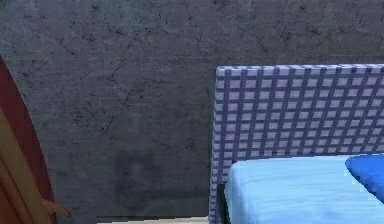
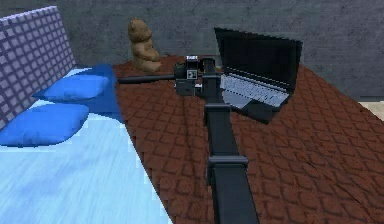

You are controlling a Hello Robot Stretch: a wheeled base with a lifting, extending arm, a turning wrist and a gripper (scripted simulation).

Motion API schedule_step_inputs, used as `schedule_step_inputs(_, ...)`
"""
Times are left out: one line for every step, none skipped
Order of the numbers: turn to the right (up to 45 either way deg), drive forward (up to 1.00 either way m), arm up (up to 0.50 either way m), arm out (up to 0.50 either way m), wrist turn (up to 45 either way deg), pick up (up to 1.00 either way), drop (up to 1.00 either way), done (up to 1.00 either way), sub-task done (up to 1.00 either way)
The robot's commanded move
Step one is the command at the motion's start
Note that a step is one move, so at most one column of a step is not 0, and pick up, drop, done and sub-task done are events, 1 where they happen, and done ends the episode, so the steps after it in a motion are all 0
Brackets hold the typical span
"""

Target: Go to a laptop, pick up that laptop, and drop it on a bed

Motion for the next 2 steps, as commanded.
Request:
schedule_step_inputs(0.0, 0.00, -0.32, 0.00, 0.0, 0.00, 0.00, 0.00, 0.00)
schedule_step_inputs(0.0, 0.00, 0.00, 0.00, 0.0, 0.00, 1.00, 0.00, 0.00)
